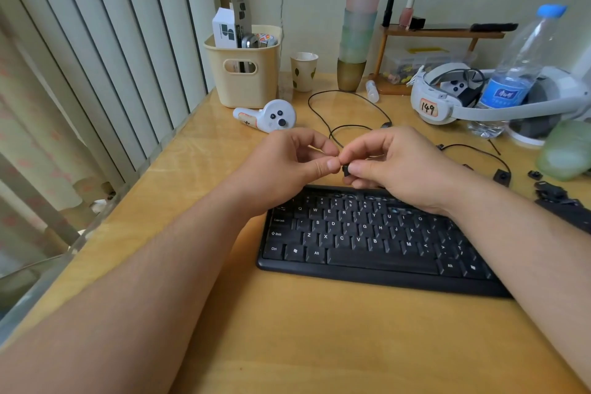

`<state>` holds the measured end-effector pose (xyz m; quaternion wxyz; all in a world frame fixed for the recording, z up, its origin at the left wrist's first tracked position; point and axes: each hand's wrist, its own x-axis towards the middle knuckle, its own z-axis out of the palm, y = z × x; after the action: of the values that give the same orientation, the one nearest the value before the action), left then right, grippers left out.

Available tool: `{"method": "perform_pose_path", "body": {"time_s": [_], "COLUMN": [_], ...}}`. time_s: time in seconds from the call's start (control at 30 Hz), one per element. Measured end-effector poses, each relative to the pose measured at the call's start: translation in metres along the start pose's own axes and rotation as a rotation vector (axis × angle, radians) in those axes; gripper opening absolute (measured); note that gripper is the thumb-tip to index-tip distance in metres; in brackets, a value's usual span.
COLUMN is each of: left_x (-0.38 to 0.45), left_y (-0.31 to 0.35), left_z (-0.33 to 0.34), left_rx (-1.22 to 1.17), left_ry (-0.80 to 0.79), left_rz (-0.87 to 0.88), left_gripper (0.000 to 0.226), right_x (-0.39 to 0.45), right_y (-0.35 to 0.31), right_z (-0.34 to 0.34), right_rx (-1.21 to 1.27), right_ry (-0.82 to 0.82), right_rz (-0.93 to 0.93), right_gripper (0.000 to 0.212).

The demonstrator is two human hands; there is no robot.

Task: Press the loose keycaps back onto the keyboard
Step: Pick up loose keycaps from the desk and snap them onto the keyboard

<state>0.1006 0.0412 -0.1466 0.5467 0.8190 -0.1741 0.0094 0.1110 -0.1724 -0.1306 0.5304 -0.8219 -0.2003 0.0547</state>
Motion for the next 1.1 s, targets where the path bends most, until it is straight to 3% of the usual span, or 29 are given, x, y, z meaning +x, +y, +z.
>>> {"method": "perform_pose_path", "body": {"time_s": [0.33,0.5,0.67,0.77,0.93,1.1], "left_x": [0.003,0.004,0.003,0.002,0.002,0.003], "left_y": [-0.005,-0.003,0.0,0.0,-0.005,-0.015], "left_z": [0.002,0.0,0.001,0.001,-0.002,-0.005], "left_rx": [-0.072,-0.145,-0.193,-0.171,0.044,0.162], "left_ry": [0.03,0.082,0.074,0.046,0.022,0.023], "left_rz": [-0.013,-0.078,-0.087,-0.059,-0.042,-0.081], "left_gripper": [0.006,0.005,0.003,0.003,0.011,0.01], "right_x": [0.0,-0.009,-0.009,-0.008,-0.006,0.0], "right_y": [-0.009,-0.008,-0.011,-0.012,-0.017,-0.008], "right_z": [0.011,0.014,0.016,0.013,0.008,0.006], "right_rx": [-0.04,-0.489,-0.654,-0.735,-0.772,-0.375], "right_ry": [0.221,0.267,0.319,0.281,0.199,0.05], "right_rz": [-0.065,-0.183,-0.405,-0.433,-0.253,0.202], "right_gripper": [0.024,0.021,0.014,0.012,0.008,0.006]}}
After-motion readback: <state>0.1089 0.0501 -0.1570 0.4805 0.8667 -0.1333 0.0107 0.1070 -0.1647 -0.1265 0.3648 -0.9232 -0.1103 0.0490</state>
